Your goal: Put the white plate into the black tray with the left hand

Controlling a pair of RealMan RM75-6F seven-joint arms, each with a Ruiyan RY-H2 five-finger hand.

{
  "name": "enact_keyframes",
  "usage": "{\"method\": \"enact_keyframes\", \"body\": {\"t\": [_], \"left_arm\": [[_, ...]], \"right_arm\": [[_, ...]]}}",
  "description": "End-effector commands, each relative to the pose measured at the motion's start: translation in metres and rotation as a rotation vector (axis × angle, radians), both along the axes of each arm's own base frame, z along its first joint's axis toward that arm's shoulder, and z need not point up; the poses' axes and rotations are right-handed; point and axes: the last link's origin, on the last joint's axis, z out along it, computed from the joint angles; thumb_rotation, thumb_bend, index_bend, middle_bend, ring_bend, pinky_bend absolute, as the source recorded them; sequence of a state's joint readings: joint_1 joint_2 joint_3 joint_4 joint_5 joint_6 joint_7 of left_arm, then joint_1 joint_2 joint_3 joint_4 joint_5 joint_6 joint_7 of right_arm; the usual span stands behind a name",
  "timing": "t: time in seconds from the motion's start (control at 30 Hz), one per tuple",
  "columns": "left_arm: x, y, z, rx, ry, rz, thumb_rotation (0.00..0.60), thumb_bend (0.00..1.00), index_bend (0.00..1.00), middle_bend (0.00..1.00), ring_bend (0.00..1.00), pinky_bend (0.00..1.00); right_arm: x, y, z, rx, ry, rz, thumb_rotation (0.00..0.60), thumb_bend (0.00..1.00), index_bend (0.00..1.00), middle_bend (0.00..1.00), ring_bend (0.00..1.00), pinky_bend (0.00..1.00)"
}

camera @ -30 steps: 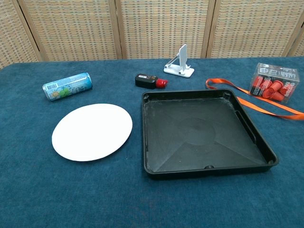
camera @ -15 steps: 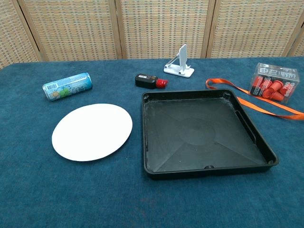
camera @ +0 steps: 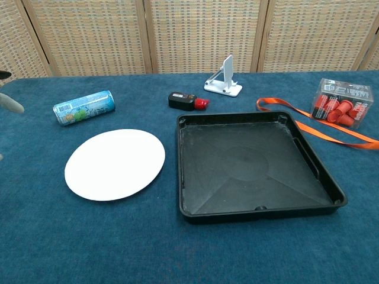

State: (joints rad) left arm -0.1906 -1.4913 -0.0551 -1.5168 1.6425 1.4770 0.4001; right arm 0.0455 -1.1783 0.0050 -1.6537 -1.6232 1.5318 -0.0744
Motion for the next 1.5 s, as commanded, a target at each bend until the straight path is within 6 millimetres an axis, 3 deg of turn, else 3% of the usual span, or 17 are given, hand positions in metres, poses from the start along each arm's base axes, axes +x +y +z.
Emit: {"method": "enact_keyframes", "body": {"t": [0.03,0.4,0.63,1.5], "left_arm": [[-0.002,0.005,-0.015,-0.037,0.037,-0.026,0.6,0.3,0.26,0.0,0.0,0.0],[-0.019,0.025,-0.063,-0.14,0.157,-0.083,0.6,0.3,0.27,0.0,0.0,0.0],[-0.019,0.033,-0.081,-0.161,0.196,-0.108,0.6,0.3,0.28,0.0,0.0,0.0],[0.005,0.053,-0.112,-0.171,0.205,-0.125,0.6,0.33,0.34,0.0,0.0,0.0]], "right_arm": [[0.0,0.0,0.0,0.001,-0.002,0.0,0.6,0.13,0.0,0.0,0.0,0.0],[-0.001,0.0,0.001,0.0,-0.005,-0.003,0.6,0.13,0.0,0.0,0.0,0.0],[0.0,0.0,0.0,0.002,-0.005,-0.002,0.6,0.13,0.0,0.0,0.0,0.0],[-0.002,-0.001,0.001,-0.004,-0.009,-0.009,0.6,0.13,0.0,0.0,0.0,0.0]]}}
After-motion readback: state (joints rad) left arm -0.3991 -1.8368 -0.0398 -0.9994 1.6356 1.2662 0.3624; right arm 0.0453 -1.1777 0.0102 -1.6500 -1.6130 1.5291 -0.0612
